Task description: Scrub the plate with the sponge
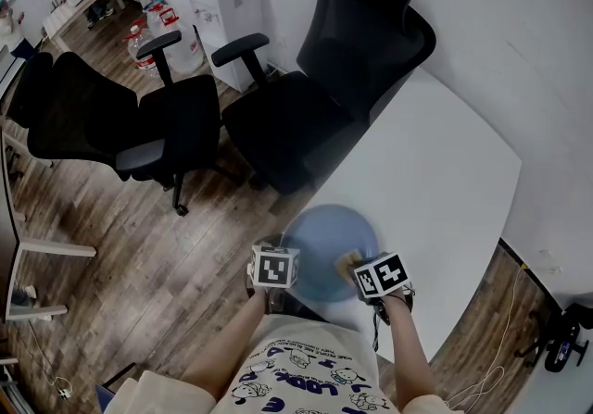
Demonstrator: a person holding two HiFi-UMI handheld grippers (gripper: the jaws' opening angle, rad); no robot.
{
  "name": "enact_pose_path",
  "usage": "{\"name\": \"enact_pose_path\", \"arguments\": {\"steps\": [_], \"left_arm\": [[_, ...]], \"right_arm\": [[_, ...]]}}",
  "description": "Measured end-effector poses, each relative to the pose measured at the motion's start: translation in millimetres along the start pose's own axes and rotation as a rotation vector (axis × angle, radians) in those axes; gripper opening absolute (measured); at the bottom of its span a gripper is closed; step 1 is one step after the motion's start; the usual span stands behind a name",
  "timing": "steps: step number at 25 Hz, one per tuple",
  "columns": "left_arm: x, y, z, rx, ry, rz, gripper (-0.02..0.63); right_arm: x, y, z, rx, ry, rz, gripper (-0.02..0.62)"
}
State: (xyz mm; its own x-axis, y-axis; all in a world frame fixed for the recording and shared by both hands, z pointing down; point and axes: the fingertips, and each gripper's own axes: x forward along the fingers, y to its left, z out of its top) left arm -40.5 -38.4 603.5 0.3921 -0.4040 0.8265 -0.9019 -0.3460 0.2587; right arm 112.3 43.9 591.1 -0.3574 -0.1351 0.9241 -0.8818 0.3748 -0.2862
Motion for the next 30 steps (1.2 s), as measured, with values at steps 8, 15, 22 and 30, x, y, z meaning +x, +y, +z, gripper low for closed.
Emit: {"name": "enact_pose_path", "arguments": {"steps": [8, 15, 22, 30], "left_arm": [[-13, -1, 11, 0.02, -0.063, 0.003, 0.117], [-32, 1, 31, 0.006, -0.137, 0.011, 0.12], [-44, -21, 52, 0.096, -0.192, -0.014, 0.12], [-39, -80, 55, 0.188, -0.179, -0.128, 0.118]], "right_arm": [[-2, 3, 3, 0.028, -0.032, -0.005, 0.046], [-8, 3, 11, 0.056, -0.107, -0.02, 0.046], [-30, -5, 23, 0.117, -0.234, -0.074, 0.046], [-58, -33, 4, 0.257, -0.349, -0.167, 0.046]]}}
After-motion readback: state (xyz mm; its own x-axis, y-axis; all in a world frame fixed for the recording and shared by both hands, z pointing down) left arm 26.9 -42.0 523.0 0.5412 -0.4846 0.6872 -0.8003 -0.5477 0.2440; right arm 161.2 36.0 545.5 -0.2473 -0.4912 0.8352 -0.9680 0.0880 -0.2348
